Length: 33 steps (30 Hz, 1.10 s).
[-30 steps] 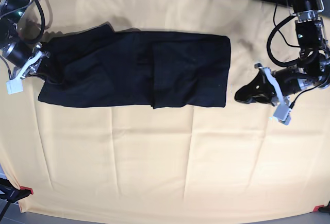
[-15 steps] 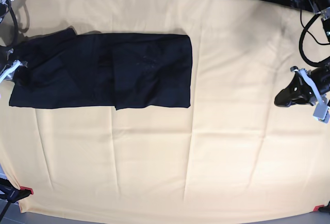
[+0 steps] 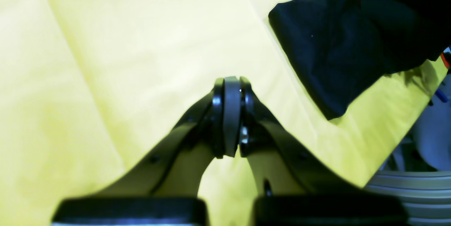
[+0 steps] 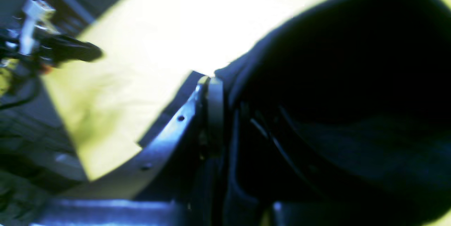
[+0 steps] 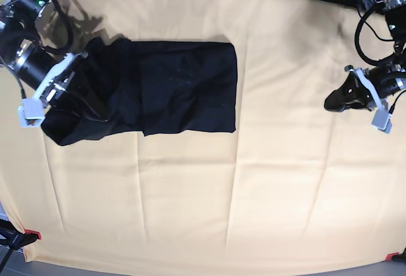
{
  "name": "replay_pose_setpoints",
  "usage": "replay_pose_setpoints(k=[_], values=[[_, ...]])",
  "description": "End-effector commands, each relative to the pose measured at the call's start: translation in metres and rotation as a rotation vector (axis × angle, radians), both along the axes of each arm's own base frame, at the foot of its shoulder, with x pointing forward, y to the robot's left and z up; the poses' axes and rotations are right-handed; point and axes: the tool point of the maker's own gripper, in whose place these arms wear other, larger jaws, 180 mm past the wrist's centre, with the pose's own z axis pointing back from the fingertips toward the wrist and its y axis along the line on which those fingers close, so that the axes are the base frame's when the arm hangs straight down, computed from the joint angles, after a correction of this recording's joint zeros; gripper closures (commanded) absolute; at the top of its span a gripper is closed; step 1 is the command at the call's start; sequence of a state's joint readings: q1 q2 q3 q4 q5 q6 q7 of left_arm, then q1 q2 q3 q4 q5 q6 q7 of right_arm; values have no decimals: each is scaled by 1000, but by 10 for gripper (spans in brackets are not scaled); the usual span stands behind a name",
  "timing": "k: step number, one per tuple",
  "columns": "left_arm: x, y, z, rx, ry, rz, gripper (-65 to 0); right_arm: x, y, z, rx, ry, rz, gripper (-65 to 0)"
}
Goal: Fold the T-shirt properly
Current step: 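Lift the collar end and fold it over toward the left gripper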
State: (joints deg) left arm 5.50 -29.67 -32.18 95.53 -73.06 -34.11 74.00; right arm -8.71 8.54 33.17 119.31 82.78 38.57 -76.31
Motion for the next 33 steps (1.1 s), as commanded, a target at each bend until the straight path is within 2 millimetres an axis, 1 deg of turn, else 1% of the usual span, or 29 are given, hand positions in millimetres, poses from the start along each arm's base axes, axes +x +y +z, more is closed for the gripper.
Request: replay_pose_setpoints(k=[1,5,7,8,13,19,22,23,25,26,27,29,31,33], values=[[4,1,14,-7,-45,-5,0,0,17,16,60,-63,43,0],[4,0,13,-10,-45,-4,0,-4,77,8,131,-35,163,0],[4,1,13,-9,-44,-4,0,-4,101,5,132,-24,198,0],[4,1,13,-9,-44,-4,0,-3,109,3,123,-21,202,0],[4,0,13,-10,-44,-4,0,6,137,-11,60,-14,199,0],[4,0,13,-10,-44,-4,0,1,168,-35,66,53,281,0],[4,1,13,-9,-44,-4,0,-1,177,-40,87,77,311,0],[4,0,13,-9,-44,-4,0,-3,182,-38,105,75,327,-68],[4,0,13,-10,-45,-4,0,-11,198,-20,176,51,399,-278],[4,0,13,-10,-45,-4,0,-19,211,-8,212,39,467,-347],[4,0,13,-10,-45,-4,0,-29,222,-1,214,35,551,-369],[4,0,13,-9,-45,-5,0,-47,239,13,203,9,712,-368],[4,0,13,-6,-49,-9,0,-56,244,31,203,-44,803,-368],[4,0,13,-4,-51,-12,0,-56,243,39,170,-87,824,-368]])
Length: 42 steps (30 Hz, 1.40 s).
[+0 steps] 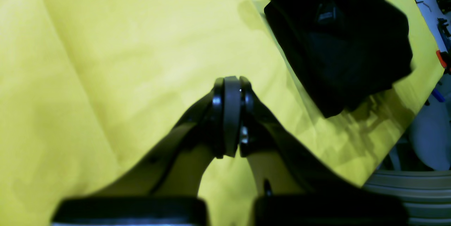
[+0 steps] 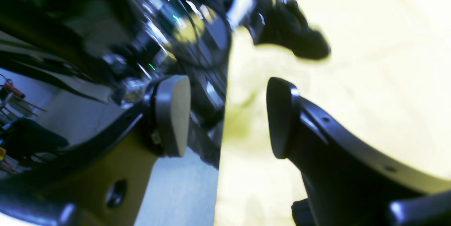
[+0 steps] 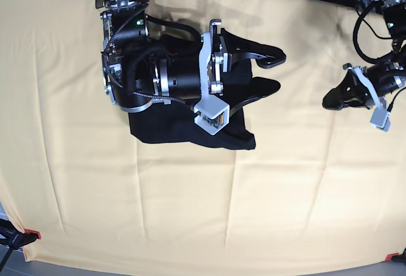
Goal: Fold the T-shirt properly
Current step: 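Lift the collar end and fold it over toward the left gripper, then lower the folded collar end onto the shirt and press it flat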
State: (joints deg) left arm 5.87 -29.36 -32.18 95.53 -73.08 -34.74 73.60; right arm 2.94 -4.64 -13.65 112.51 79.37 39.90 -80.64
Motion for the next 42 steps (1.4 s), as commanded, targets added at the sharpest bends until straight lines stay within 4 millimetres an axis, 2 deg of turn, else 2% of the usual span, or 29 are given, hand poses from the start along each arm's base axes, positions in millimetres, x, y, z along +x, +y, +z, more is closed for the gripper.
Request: replay_pose_setpoints(k=[1,5,8,10,13,15,19,21,23,26,28,30,34,37,42], values=[[5,2,14,0,-45,-7,0,3,-2,16,38,-43,-5,-366],[5,2,14,3,-45,-8,0,29,-22,0,-41,-46,-136,-360],[5,2,15,3,-45,-8,0,52,-52,-18,-130,-41,-259,-350],[5,2,15,2,-45,-8,0,61,-74,-24,-144,-27,-324,-251],[5,2,15,2,-45,-8,0,54,-91,-46,-179,40,-370,0],[5,2,15,-1,-47,-8,0,46,-93,-65,-196,101,-407,0],[5,-3,23,-48,-67,-21,0,53,-100,-110,-247,162,-566,0],[4,-6,26,-59,-83,-36,0,50,-94,-134,-294,199,-556,0],[3,-9,30,-79,-98,-59,0,36,-78,-151,-330,251,-474,0],[-2,-16,37,-112,-123,-106,0,-4,-47,-167,-427,283,-273,0],[-1,-18,39,-91,-134,-125,0,-27,-30,-167,-468,279,-139,0],[3,-19,45,-84,-158,-132,0,-31,-21,-160,-475,240,-84,0],[4,-27,61,-56,-215,-166,0,1,-23,-126,-388,127,-181,0],[2,-33,68,-38,-241,-188,0,35,-37,-102,-333,46,-303,0],[1,-35,69,-33,-245,-193,0,80,-79,-104,-439,-42,-471,0]])
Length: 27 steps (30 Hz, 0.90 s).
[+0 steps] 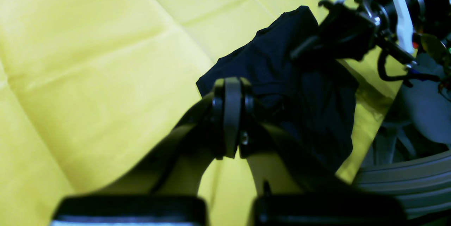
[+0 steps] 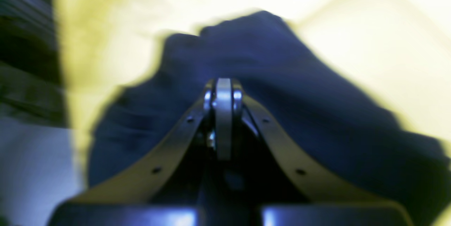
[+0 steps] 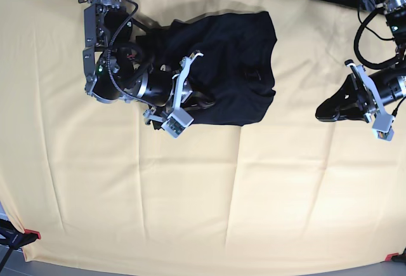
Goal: Fold the T-shirt properly
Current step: 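Lower the folded collar end onto the shirt and press it flat, then grasp the shirt's side edge with the left gripper and pull it inward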
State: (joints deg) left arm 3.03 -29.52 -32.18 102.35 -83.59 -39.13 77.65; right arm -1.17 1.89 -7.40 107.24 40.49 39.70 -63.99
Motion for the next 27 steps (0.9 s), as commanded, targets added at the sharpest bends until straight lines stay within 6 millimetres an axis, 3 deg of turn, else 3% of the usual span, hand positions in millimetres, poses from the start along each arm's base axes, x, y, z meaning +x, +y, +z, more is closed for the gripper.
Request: replay_pose_setpoints(k=[1,6,12,14,17,20,23,27], values=[[2,1,13,-1,-43,-11,0,10,-6,16,30,-57,-16,0],[0,1,9,17,-26,-17,0,31,-52,1,-82,-127,-122,0],[0,2,9,14,-22,-14,0,49,-76,-52,-137,-49,-185,0],[1,1,10,11,-24,-15,0,55,-78,-57,-141,-29,-190,0],[-2,-8,5,8,-8,-47,0,73,-82,-39,-133,-70,-238,0],[-11,-30,-3,43,10,-137,0,85,-81,-12,-120,-137,-266,0],[-30,-66,1,83,-25,-278,0,79,-73,4,-100,-162,-223,0],[-72,-119,13,126,-99,-505,0,71,-67,6,-93,-148,-169,0]])
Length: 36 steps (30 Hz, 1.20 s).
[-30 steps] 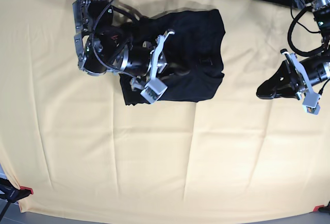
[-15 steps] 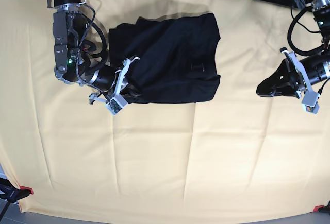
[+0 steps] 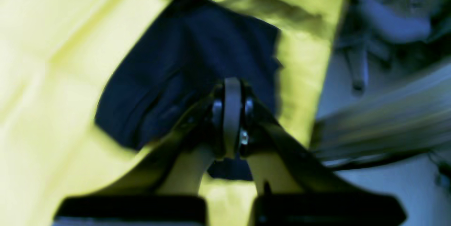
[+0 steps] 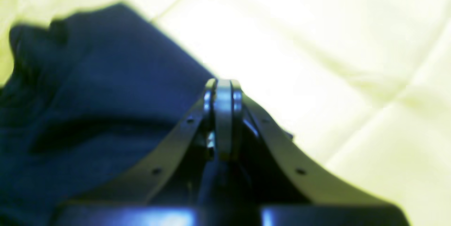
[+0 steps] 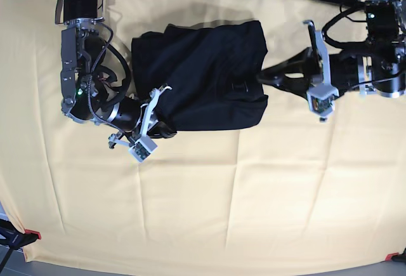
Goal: Fold the T-shirt properly
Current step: 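Grasp the shirt's side edge with the left gripper and pull it inward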
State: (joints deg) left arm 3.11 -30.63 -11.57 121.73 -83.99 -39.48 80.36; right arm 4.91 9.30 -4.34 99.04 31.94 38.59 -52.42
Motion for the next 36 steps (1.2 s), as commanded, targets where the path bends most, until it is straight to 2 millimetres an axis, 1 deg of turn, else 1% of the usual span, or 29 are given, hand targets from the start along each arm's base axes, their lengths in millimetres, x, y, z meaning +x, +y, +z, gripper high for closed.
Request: replay_pose_setpoints(k=[1,3,5,6,9,12,14,17,18,21,25,27,32,36], values=[[-13,-9,4,4,-19,-63,0,8,-2,14,7,-35,-10,0],[-36,-25,-11,50,10,-144,0,7,-10,6,-28,-5,-31,0],[-53,-35,-32,111,46,-203,0,9,-19,3,-52,-16,-41,0],[-58,-38,-42,148,52,-219,0,11,-23,4,-59,-31,-46,0],[-66,-51,-63,195,38,-230,0,15,-35,4,-102,-55,-59,0],[-67,-54,-80,254,6,-230,0,15,-40,0,-112,-47,-63,0],[-61,-54,-84,278,-37,-209,0,17,-42,-5,-116,-43,-68,0],[-46,-48,-89,333,-84,-150,0,21,-48,-16,-124,-21,-65,0],[-45,-46,-90,343,-87,-142,0,23,-49,-19,-120,-16,-61,0],[-50,-47,-92,338,-74,-152,0,31,-58,-25,-124,2,-67,0],[-61,-51,-91,306,-46,-186,0,40,-62,-23,-127,-1,-74,0],[-62,-49,-93,317,-44,-188,0,41,-62,-21,-127,-3,-74,0],[-59,-38,-99,372,-56,-186,0,36,-55,-23,-106,5,-49,0],[-60,-34,-100,386,-56,-188,0,29,-39,-29,-121,17,5,0]])
